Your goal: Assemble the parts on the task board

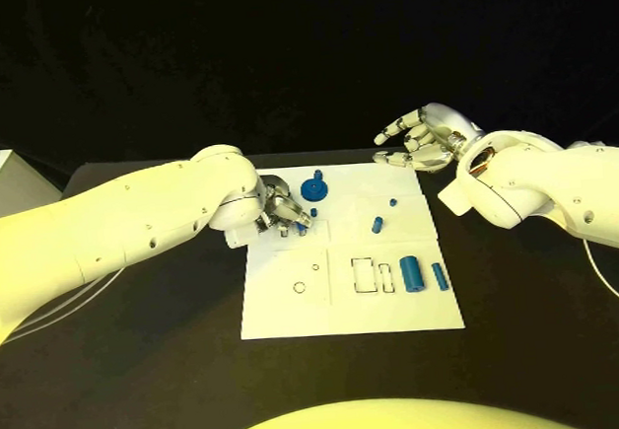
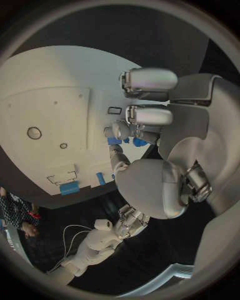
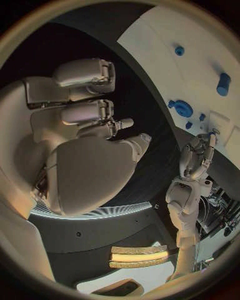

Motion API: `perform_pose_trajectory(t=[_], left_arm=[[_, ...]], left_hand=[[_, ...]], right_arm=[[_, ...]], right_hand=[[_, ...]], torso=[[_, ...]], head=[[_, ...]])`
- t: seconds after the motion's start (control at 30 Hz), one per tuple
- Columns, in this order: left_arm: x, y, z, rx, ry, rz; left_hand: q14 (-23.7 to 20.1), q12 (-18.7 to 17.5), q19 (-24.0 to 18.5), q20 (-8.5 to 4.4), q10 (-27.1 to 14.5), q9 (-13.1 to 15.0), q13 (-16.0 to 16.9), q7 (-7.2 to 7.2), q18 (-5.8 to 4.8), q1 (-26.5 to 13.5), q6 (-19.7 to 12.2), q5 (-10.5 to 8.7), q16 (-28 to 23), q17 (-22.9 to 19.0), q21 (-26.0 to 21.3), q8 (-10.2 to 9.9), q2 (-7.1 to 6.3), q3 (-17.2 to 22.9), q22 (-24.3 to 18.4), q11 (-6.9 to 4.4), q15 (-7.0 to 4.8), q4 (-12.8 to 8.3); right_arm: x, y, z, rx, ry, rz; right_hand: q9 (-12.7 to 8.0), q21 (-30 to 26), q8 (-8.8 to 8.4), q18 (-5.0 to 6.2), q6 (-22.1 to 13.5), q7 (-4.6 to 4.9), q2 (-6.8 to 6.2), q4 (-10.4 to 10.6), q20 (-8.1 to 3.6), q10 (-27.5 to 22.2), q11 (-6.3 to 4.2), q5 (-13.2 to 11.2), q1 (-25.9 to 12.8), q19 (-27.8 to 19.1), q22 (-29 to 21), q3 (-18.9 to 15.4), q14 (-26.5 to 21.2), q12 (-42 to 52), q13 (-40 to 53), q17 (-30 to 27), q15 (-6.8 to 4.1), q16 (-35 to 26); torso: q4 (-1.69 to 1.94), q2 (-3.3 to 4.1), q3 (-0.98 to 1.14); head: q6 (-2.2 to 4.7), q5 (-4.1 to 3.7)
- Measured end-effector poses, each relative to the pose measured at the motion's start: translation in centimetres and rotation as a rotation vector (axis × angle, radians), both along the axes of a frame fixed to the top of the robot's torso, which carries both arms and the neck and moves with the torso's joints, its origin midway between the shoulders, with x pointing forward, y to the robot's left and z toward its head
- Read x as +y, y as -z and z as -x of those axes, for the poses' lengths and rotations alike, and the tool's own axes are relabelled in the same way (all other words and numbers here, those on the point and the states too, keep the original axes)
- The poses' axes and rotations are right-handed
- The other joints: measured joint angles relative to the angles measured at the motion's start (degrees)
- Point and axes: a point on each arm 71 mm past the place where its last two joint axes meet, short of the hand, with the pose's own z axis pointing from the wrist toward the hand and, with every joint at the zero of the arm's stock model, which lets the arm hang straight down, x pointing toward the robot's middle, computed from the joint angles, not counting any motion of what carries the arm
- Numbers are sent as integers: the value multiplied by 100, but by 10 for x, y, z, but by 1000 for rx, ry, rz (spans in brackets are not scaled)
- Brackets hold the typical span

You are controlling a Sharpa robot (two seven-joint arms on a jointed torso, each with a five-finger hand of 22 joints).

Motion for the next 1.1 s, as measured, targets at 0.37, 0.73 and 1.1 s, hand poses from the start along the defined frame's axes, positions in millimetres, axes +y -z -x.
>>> perform_pose_trajectory(t=[0.37,0.73,1.1], left_arm=[[5,-3,-4,35,-15,40],[19,-8,-4,81,18,183],[30,-12,-2,131,40,350]], left_hand=[[0,-101,-57,56,-133,-31,-214,32,0,171,-32,-773,0,-1,-56,-56,66,56,0,73,42,56],[0,-279,-180,115,-367,-54,-557,74,11,343,-118,-1694,-61,-1,-184,-123,209,151,0,104,82,150],[0,-374,-205,133,-464,-54,-704,101,63,343,-144,-1717,-89,-1,-211,-129,210,159,0,155,82,159]], right_arm=[[1,1,0,8,-7,9],[9,2,4,-3,-70,68],[36,8,16,-36,-205,195]], right_hand=[[7,0,21,0,0,0,25,-56,0,0,0,0,-25,0,-1,56,0,0,-1,0,0,0],[11,0,88,0,0,0,-90,-294,-21,0,0,-43,90,21,-1,372,-4,0,-1,0,-4,0],[-15,0,88,0,104,-61,-143,-427,-55,32,-32,-66,143,12,-2,647,1,0,-1,4,-42,0]], torso=[[-10,9,2],[-6,16,5],[2,7,-2]], head=[[41,1],[96,-40],[151,-49]])
